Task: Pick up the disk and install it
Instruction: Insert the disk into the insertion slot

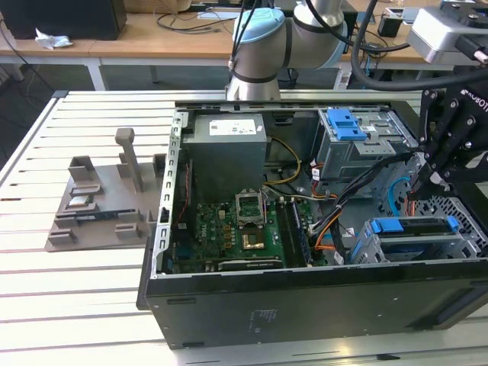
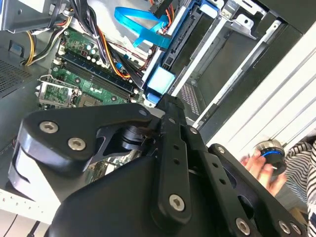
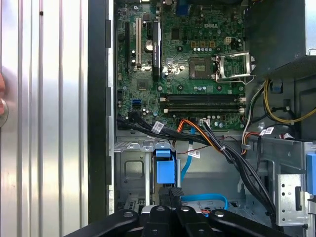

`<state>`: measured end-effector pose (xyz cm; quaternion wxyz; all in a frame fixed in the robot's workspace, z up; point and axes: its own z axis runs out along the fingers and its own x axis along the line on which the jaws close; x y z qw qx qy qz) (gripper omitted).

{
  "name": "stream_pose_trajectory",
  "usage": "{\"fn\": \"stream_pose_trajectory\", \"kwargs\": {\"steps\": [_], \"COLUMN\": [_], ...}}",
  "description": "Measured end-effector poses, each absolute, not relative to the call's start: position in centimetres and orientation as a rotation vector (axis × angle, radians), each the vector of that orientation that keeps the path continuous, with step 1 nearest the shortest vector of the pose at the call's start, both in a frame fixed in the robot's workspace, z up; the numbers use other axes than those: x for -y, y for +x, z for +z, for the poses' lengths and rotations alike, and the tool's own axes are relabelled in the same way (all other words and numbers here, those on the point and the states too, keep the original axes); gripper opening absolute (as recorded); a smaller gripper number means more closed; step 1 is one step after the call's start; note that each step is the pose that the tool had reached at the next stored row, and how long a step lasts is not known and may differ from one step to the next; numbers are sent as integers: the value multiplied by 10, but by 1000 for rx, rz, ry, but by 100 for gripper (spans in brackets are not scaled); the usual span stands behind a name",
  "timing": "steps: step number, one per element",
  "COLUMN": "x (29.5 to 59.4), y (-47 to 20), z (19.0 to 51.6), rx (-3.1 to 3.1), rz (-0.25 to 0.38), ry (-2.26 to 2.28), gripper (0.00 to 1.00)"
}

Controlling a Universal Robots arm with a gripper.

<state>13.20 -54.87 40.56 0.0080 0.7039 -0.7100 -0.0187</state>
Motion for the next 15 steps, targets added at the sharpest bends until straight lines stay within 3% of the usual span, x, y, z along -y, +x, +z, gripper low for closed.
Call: {"fn": "stream_pose_trajectory", "kwargs": {"steps": [15], "x": [537], "y": [181], "z": [400], "rx": [2216], "rz": [-55], "ry": [2197], "gripper": [11]}}
